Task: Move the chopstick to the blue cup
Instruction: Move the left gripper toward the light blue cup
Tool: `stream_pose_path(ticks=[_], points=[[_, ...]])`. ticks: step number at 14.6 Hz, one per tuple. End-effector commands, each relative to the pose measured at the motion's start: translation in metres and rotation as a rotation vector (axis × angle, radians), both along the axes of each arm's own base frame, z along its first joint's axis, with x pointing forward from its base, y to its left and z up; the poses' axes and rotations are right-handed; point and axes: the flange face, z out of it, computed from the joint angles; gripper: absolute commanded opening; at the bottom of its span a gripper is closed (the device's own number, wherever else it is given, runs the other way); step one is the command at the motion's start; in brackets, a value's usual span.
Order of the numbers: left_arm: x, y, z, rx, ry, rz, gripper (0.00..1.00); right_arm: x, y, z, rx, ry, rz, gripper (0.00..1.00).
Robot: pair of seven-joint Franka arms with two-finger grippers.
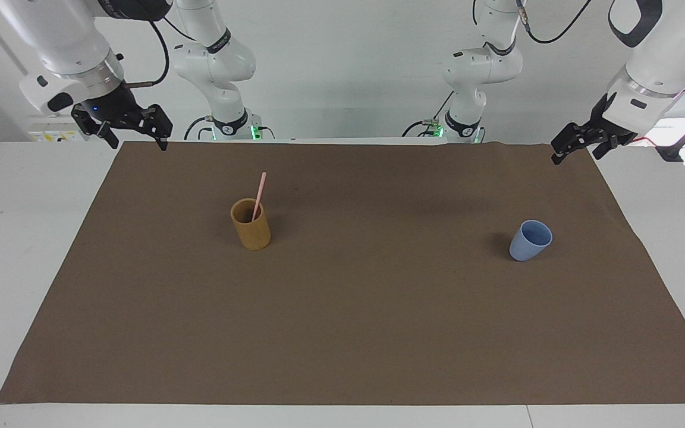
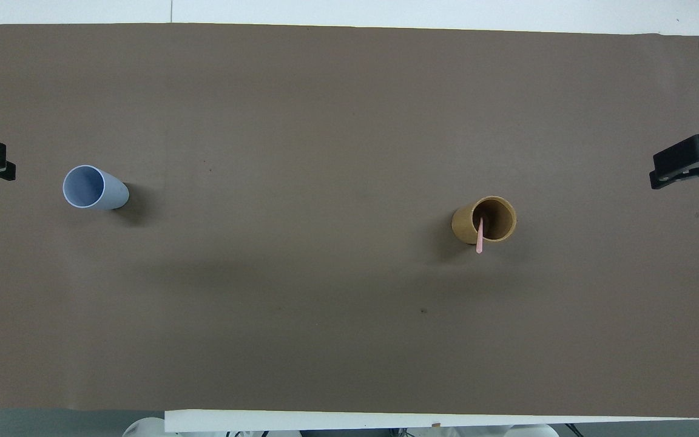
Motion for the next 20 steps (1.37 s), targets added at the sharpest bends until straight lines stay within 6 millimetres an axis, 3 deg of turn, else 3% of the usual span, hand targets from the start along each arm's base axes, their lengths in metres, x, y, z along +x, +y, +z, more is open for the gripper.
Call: stream_pose_path(ticks=[1,5,6,9,12,15,20], points=[[-0.003,0.0,0.007,-0.01,0.005,-0.019,1.0,-0.009,-0.001,0.001,-0.002,0.01,0.026,0.99],[-0.002,0.004,0.004,-0.015,-0.019,-0.003,1.0,-0.008,-0.003,-0.003,0.034,0.001,0.016,0.99],[-0.004,0.007,-0.007,-0.013,-0.045,0.003,1.0,-0.007,-0.003,-0.004,0.05,-0.007,0.015,0.99],[-0.009,0.024,-0.066,-0.009,-0.138,0.047,1.0,-0.007,-0.002,-0.006,0.05,-0.001,0.014,0.99],[0.002,0.054,-0.125,-0.007,-0.182,0.099,1.0,-0.01,-0.006,-0.008,0.051,0.005,0.011,0.99],[0.005,0.066,-0.175,-0.009,-0.176,0.116,1.0,-0.01,-0.006,-0.008,0.051,0.007,0.011,0.99],[0.022,0.071,-0.223,-0.017,-0.175,0.133,1.0,-0.01,-0.004,-0.008,0.05,0.007,0.013,0.99]])
